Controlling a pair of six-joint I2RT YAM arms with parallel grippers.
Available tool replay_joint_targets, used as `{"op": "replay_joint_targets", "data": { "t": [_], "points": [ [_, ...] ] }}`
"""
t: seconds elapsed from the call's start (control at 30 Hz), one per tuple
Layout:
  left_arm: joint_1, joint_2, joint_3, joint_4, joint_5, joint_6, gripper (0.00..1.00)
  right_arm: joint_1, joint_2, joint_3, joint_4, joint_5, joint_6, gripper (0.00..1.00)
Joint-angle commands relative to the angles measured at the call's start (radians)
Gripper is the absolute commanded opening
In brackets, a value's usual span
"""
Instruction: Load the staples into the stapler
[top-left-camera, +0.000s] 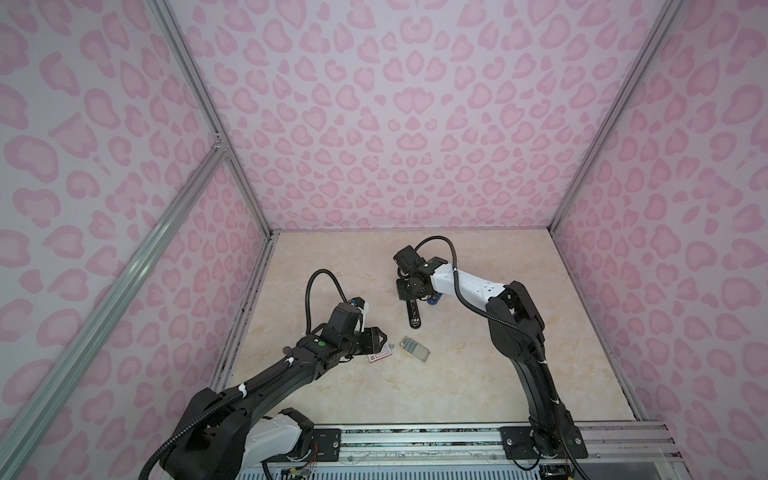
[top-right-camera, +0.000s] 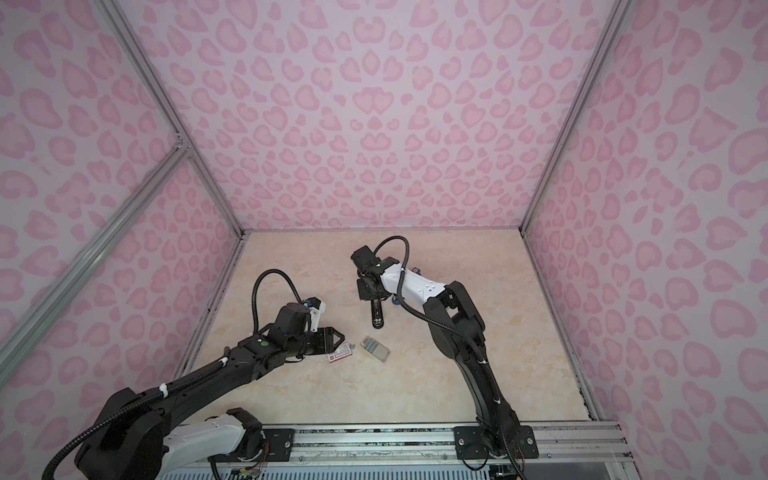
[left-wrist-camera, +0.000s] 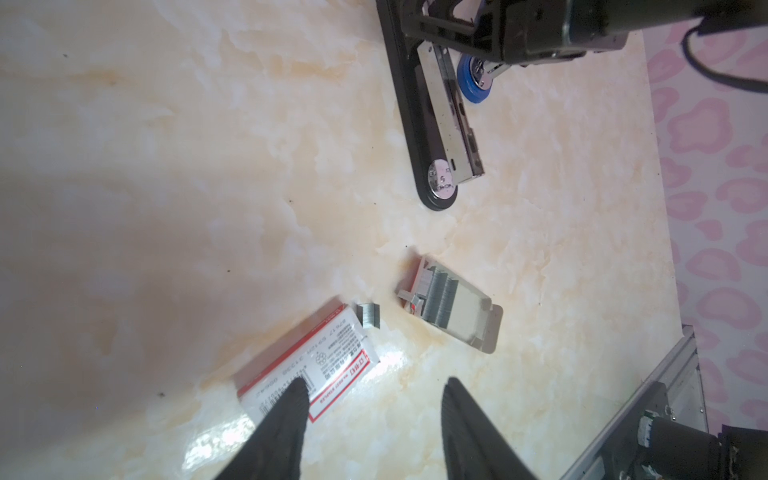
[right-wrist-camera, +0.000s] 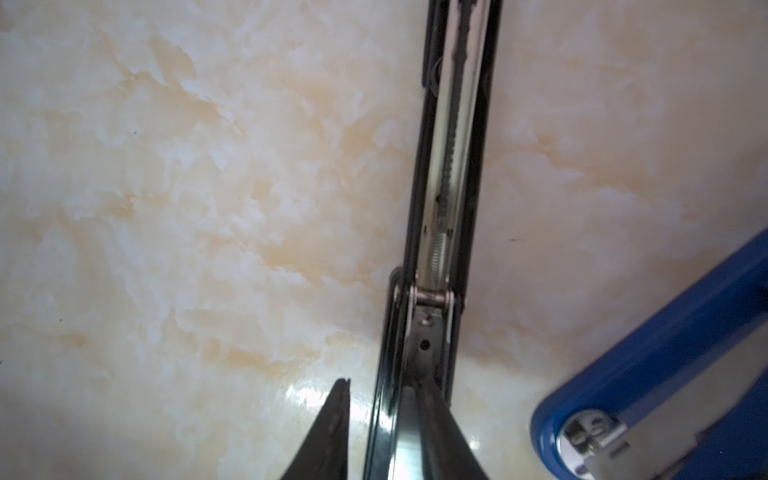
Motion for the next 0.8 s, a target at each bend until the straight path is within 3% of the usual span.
{"op": "replay_joint_targets", "data": {
  "t": [0.0,0.27,0.77],
  "points": [
    [0.000,-0.003,0.006,-0.001,-0.002,0.001,0.55,0.006,-0.021,-0.038,-0.012,-0.013,0.002,0.30],
    [0.000,0.002,0.006,0.003,0.000,0.000,0.55,0.013,-0.065,-0.071,0.004,0.010,0.002,0.30],
    [0.000,-0.005,0.003,-0.002,-0.008,-0.001,0.55,-0.012,0.047,0.079,-0.043,0.010,-0.008,0.33]
  ]
}}
